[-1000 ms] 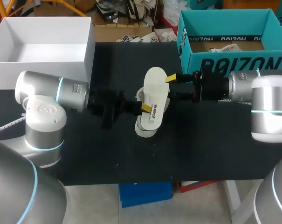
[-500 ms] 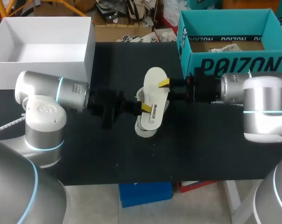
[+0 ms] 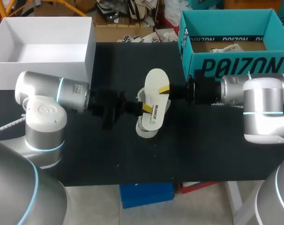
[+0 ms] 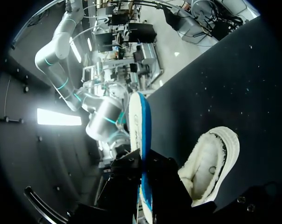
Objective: Take the shoe out of the shoebox, open the shoe tongue, remove and reinsert the insole, then place the shoe into the shoebox
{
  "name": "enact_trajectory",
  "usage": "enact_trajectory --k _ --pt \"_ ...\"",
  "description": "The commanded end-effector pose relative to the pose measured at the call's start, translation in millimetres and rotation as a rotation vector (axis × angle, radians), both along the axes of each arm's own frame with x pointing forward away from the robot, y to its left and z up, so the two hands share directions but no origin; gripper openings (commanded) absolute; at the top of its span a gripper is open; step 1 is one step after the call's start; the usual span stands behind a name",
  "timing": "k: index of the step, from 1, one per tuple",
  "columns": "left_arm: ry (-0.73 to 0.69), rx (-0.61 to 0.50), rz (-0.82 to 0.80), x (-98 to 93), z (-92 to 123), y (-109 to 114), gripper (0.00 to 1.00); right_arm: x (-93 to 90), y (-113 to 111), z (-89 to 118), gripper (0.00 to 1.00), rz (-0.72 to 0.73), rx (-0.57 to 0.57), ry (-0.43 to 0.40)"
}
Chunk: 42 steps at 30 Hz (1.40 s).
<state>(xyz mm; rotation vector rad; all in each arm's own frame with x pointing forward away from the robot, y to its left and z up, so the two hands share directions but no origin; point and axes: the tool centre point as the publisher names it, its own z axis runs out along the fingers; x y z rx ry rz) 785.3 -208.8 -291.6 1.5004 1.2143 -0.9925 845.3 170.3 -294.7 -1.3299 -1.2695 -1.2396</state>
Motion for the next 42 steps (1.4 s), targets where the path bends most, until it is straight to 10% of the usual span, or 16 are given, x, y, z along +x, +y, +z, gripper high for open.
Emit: enact_trajectory --k 1,6,7,8,16,32,42 --pt "-0.003 0.000 0.003 -0.5 -1 -1 0.00 0.5 1 0 0.00 -0.001 -0.002 0.001" --pt "-0.003 0.000 0.003 -0.5 -1 -1 0.00 0.5 1 0 0.00 -0.001 -0.002 0.001" --pt "0.014 0.022 0.009 -0.8 -1 -2 0.39 0.5 1 0 0.00 -0.001 -0.002 0.001" --pt "0.027 0.031 0.004 -0.8 -1 -2 1.00 0.5 1 0 0.00 -0.001 -0.002 0.001" --pt "0.186 0.300 0.050 -2.8 7 8 1.00 0.5 1 0 0.00 -0.001 -0.002 0.001" --pt "0.150 1.208 0.192 -12.0 36 8 1.00 0.5 1 0 0.00 -0.001 -0.002 0.001" --pt "0.035 1.433 0.278 -11.0 54 -13 1.00 0.5 1 0 0.00 -0.001 -0.002 0.001"
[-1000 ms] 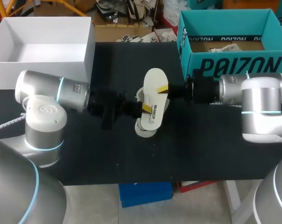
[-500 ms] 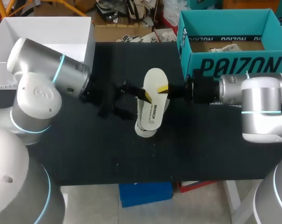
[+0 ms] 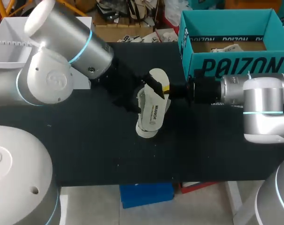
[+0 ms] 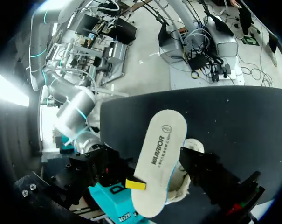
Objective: Take the shoe out of the shoebox, open the shoe tongue, remove and reinsert the insole, then place the shoe into the shoebox
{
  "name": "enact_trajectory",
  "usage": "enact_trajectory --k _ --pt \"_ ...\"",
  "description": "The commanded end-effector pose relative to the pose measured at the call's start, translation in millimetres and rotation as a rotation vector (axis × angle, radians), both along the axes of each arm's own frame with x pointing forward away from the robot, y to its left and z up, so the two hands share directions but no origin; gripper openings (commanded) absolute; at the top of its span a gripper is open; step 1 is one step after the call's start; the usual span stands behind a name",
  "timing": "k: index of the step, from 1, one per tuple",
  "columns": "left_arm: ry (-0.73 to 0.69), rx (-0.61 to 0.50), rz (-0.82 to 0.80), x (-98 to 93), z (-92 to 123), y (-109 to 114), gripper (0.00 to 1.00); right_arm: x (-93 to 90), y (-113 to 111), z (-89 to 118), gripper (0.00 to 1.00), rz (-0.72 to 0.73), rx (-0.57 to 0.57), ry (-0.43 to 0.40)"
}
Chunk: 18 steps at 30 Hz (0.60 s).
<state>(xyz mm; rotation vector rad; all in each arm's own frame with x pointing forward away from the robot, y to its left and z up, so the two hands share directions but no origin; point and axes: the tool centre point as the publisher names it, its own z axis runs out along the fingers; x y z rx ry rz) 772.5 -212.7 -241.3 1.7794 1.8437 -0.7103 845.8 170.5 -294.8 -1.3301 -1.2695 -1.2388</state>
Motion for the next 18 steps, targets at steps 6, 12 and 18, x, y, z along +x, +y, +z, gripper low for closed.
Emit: enact_trajectory --k 6,12,18 --pt "-0.121 0.821 0.042 2.5 5.7 -9.2 1.00 0.0 0.7 -0.1 0.00 -0.001 -0.002 0.000" --pt "-0.121 0.821 0.042 2.5 5.7 -9.2 1.00 0.0 0.7 -0.1 0.00 -0.001 -0.002 0.000" --pt "-0.112 0.771 0.017 3.2 5.6 -10.1 1.00 0.0 0.7 -0.1 0.00 -0.001 -0.002 0.000"
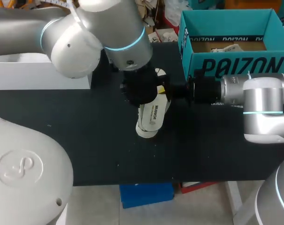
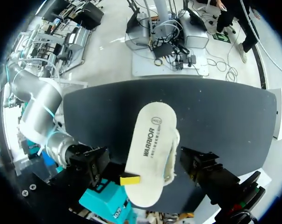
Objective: Take the shoe out of the shoebox, open the shoe tongue, remove and reinsert the insole, then place the shoe into the shoebox
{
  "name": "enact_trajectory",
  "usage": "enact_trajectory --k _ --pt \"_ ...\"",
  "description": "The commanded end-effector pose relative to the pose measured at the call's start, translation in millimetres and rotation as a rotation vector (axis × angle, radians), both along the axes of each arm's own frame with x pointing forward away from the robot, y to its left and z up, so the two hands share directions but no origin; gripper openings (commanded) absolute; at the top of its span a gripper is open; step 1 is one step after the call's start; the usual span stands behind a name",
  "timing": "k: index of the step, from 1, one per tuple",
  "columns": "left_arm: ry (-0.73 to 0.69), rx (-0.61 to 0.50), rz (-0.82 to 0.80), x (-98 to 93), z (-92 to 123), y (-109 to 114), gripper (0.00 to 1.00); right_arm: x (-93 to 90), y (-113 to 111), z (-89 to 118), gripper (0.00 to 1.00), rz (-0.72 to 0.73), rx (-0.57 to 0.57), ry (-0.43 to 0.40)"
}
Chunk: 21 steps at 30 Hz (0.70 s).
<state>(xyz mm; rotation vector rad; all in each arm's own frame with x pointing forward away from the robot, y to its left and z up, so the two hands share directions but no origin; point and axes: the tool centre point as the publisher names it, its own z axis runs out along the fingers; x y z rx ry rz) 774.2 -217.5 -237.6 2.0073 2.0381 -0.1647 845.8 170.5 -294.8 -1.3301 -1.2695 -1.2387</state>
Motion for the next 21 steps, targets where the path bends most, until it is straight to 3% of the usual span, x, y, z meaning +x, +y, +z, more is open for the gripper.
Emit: enact_trajectory --k 1,4,21 --pt "0.022 0.310 0.026 2.9 1.4 -6.2 1.00 0.0 0.7 -0.1 0.00 -0.001 -0.002 0.000" --pt "0.040 0.247 0.004 5.4 4.4 -7.2 1.00 0.0 0.7 -0.1 0.00 -0.001 -0.002 0.000" --pt "0.016 0.222 -0.002 0.8 8.5 -9.0 1.00 0.0 0.7 -0.1 0.00 -0.001 -0.002 0.000"
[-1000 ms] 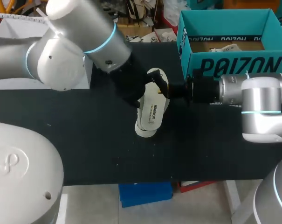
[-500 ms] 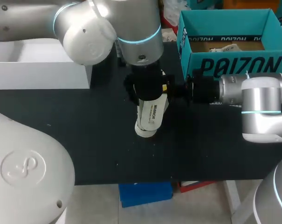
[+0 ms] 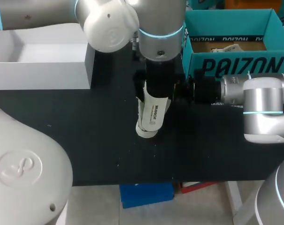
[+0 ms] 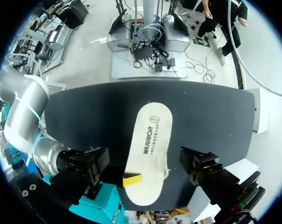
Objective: Take the shoe out of the shoebox, open the shoe tongue, remove and reinsert the insole, then place the shoe into the shoebox
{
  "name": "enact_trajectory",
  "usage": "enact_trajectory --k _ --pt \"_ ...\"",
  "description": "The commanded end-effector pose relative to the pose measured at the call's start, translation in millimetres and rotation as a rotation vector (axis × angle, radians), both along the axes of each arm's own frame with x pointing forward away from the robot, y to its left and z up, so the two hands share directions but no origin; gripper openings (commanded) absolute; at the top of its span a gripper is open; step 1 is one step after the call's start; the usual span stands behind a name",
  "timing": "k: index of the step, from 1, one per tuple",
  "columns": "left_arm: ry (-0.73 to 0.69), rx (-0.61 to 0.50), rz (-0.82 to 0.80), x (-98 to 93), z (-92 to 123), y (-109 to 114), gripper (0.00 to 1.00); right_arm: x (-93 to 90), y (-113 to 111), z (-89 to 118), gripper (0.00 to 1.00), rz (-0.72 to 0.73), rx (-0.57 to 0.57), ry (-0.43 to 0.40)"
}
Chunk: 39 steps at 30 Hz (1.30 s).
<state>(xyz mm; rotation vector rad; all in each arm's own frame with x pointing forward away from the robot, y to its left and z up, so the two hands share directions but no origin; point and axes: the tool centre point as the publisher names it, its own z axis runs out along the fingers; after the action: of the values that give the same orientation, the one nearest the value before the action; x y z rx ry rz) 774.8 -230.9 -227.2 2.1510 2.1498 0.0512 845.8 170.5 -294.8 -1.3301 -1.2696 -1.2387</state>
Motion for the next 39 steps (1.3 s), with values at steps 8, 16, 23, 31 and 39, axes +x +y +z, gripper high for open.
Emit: enact_trajectory --k 8,16,23,31,39 --pt "0.010 -0.015 0.004 21.8 -6 6 1.00 0.0 1 0 0.00 -0.001 -0.002 0.000" --pt "0.015 -0.010 -0.030 66.3 -11 3 1.00 0.0 1 0 0.00 -0.001 -0.002 0.000" --pt "0.010 -0.021 -0.051 108.8 -13 0 1.00 0.0 1 0 0.00 -0.001 -0.002 0.000" --pt "0.011 -0.016 -0.066 145.3 -19 -5 1.00 0.0 1 0 0.00 -0.001 -0.002 0.000" --pt "0.009 -0.026 -0.069 177.1 -21 -12 1.00 0.0 1 0 0.00 -0.001 -0.002 0.000"
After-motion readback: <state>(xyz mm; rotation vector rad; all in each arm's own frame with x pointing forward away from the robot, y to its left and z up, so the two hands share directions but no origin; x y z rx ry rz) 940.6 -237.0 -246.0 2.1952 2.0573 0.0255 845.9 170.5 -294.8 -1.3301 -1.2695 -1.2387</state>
